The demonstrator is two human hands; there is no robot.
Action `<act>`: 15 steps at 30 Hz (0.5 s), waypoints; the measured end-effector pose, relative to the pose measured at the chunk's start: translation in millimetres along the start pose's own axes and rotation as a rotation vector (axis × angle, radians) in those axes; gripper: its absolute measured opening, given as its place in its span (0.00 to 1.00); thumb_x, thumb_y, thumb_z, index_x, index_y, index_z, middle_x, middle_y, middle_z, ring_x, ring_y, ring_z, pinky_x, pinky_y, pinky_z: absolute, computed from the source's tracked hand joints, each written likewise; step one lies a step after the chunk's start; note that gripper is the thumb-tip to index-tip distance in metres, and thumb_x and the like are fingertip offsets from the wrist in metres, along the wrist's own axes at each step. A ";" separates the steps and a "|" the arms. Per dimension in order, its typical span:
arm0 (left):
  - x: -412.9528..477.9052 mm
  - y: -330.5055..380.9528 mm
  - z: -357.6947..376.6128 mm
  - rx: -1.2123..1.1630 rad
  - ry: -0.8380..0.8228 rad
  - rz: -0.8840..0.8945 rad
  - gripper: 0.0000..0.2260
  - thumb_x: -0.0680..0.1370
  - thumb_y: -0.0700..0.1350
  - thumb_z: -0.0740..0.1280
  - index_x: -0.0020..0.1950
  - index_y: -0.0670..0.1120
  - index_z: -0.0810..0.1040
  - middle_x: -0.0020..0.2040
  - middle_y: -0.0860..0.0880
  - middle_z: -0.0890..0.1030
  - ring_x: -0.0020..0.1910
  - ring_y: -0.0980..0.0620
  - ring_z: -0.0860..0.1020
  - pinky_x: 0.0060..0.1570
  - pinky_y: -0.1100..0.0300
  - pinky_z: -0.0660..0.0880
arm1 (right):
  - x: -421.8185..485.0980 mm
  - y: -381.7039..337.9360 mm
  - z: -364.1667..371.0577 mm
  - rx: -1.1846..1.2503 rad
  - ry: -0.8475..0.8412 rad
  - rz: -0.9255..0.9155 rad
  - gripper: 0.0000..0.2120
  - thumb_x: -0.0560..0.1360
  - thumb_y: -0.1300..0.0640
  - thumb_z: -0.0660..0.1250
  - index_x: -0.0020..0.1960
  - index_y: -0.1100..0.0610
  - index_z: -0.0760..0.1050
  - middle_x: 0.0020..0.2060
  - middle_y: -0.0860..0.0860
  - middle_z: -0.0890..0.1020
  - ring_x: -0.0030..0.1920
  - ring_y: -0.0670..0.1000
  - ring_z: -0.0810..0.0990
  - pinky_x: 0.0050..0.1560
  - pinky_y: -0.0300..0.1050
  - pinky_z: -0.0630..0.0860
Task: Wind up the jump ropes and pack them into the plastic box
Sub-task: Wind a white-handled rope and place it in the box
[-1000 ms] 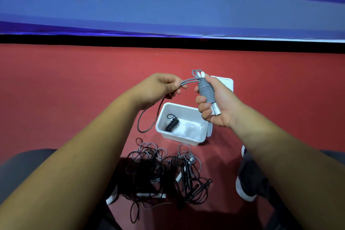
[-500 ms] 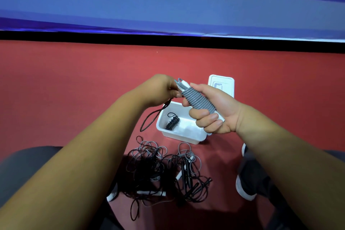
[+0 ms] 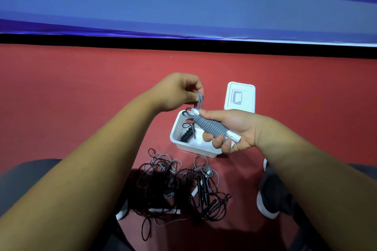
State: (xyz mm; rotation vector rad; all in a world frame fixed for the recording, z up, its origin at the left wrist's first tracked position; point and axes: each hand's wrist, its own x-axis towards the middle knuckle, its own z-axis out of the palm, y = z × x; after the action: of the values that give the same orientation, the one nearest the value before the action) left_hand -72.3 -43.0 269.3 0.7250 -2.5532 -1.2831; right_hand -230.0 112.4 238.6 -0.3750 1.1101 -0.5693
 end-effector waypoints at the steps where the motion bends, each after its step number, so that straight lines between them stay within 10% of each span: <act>1: 1.0 1.6 -0.6 0.051 0.016 0.014 0.06 0.77 0.34 0.73 0.47 0.45 0.83 0.42 0.47 0.87 0.40 0.55 0.82 0.46 0.61 0.79 | 1.6 0.3 -0.7 0.027 0.039 -0.016 0.19 0.78 0.34 0.69 0.52 0.50 0.80 0.37 0.51 0.75 0.29 0.44 0.70 0.24 0.33 0.64; 15: 2.2 3.6 -3.9 0.308 0.007 -0.058 0.14 0.71 0.33 0.78 0.51 0.48 0.85 0.42 0.53 0.86 0.40 0.59 0.83 0.43 0.70 0.76 | 10.8 -2.5 -9.3 0.333 0.225 -0.219 0.21 0.80 0.32 0.66 0.60 0.47 0.76 0.37 0.49 0.76 0.31 0.47 0.70 0.28 0.37 0.65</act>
State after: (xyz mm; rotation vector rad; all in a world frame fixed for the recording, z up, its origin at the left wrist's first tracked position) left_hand -73.9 -45.0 274.4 0.8628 -2.7753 -0.9072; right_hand -235.6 103.9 228.4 -0.1440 1.1710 -0.9934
